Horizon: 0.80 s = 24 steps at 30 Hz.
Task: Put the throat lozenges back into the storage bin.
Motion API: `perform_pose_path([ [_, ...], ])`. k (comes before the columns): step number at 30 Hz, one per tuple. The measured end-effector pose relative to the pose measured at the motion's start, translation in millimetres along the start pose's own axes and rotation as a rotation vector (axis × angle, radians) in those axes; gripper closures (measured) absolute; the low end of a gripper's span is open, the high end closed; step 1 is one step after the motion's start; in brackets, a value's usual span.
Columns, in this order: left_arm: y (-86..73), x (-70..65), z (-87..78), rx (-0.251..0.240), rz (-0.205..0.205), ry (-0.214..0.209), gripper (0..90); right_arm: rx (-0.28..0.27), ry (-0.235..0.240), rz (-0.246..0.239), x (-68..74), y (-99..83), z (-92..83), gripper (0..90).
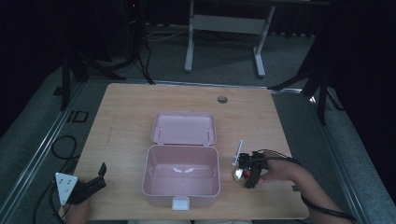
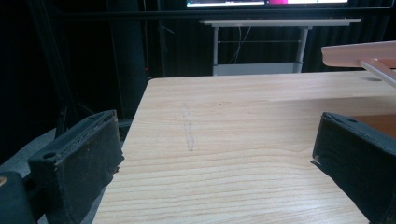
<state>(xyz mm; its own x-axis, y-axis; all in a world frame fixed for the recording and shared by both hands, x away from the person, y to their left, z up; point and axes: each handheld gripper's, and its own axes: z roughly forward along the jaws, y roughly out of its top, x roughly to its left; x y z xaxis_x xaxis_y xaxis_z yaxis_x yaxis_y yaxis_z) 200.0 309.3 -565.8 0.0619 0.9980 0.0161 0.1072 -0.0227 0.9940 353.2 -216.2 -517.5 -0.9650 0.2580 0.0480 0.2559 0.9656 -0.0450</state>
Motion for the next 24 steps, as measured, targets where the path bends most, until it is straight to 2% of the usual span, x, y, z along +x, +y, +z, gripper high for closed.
perform_pose_path([
  [7, -0.2, -0.2, -0.6, -0.003, 0.006, -0.003, 1.7, 0.024, 0.007, -0.048, 0.1, 17.4, 5.1, 17.2],
  [13, -0.3, -0.3, -0.7, -0.006, 0.004, 0.001, 1.7, 0.045, 0.013, -0.070, 0.9, 22.4, 1.4, 19.9],
  [16, -0.3, -0.4, -0.7, -0.006, 0.007, 0.001, 1.7, 0.043, 0.025, -0.062, 1.3, 21.2, -2.3, 19.9],
  [24, 0.0, -0.7, 0.0, 0.002, 0.011, 0.001, 1.7, 0.052, 0.021, -0.024, 6.4, 11.8, -24.5, 20.0],
])
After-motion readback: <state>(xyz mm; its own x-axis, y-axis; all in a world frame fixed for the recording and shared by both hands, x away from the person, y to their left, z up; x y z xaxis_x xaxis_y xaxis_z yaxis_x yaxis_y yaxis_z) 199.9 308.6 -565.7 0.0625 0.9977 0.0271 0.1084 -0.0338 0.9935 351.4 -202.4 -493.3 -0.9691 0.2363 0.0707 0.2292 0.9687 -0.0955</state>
